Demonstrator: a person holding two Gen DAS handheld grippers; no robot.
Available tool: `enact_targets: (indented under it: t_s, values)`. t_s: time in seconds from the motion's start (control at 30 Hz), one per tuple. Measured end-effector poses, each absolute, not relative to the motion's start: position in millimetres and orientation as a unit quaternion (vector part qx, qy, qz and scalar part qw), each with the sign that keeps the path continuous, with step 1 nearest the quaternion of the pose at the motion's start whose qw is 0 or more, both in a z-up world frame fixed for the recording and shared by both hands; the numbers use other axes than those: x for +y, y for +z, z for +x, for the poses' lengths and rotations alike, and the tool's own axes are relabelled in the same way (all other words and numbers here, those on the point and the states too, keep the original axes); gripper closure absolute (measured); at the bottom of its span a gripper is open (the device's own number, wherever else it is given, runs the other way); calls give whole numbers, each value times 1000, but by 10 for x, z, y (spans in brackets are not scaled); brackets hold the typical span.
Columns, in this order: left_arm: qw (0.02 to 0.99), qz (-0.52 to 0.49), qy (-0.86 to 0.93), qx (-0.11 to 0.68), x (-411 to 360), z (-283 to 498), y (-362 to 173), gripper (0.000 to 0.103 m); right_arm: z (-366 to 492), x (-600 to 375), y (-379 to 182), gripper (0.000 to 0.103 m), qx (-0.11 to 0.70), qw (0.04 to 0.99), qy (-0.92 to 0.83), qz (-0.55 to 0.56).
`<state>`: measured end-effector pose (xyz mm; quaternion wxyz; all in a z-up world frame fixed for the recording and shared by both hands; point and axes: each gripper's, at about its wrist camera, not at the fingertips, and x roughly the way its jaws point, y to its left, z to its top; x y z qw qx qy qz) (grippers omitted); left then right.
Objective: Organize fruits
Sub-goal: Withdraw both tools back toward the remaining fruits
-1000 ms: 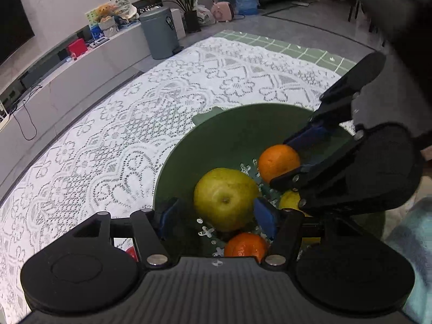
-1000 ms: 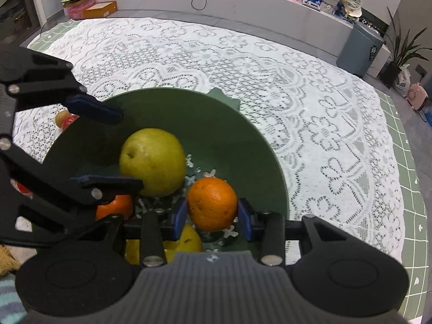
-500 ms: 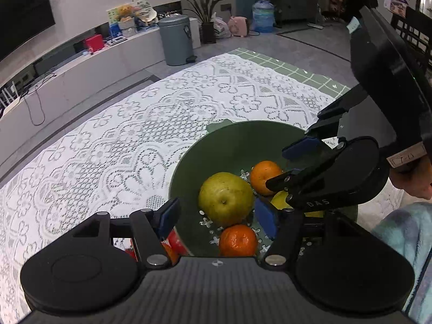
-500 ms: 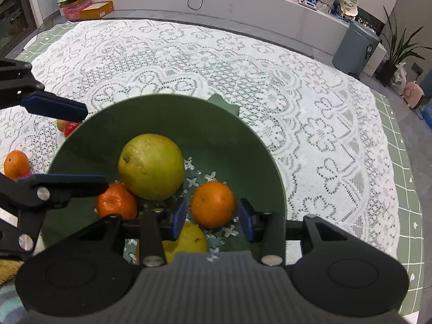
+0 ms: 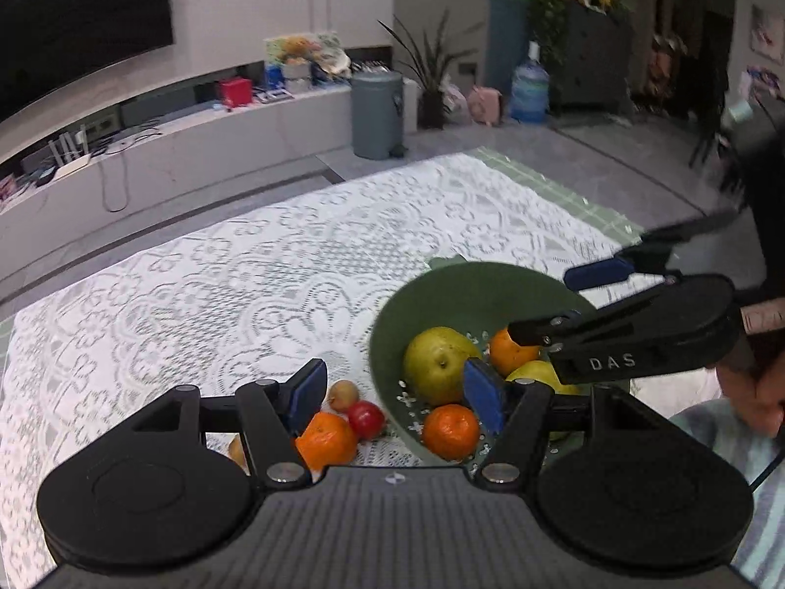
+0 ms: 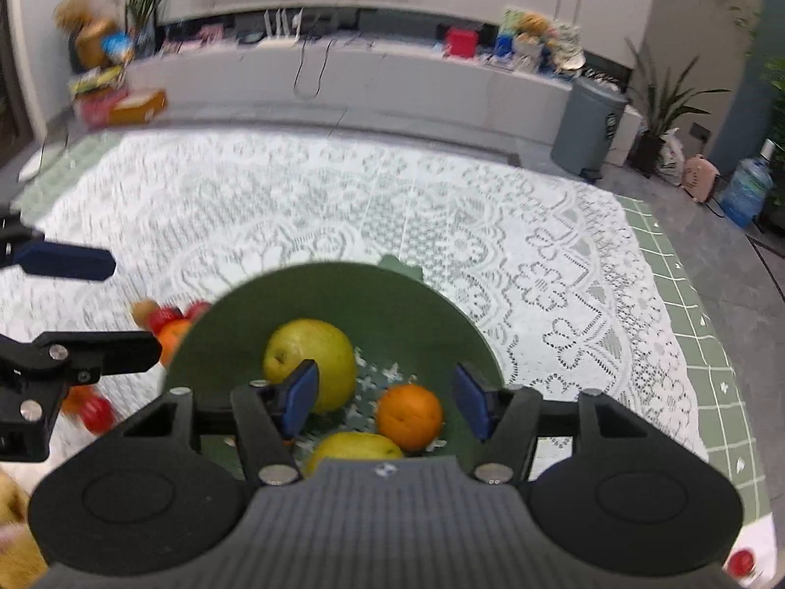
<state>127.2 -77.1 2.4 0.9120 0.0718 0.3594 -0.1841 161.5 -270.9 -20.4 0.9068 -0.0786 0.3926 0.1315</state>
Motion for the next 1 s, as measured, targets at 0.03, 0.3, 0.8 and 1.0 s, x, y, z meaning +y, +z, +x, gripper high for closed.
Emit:
enact_targets:
  t_s: [0.03, 0.3, 0.8, 1.0]
  values:
    - [914, 66, -182, 357, -726, 1237, 44, 28, 1563, -2693, -179, 42, 386, 911, 129, -72]
    - [925, 34, -154, 346, -361, 961, 148, 28, 1151, -2431, -91, 42, 357, 923, 139, -13]
    - [927, -15, -134, 350, 232, 727, -31, 28, 599, -1693, -360, 41, 348, 915, 203, -29]
    - [925, -46, -128, 355, 424, 722, -183, 28, 548, -1510, -511, 37, 346, 914, 207, -41]
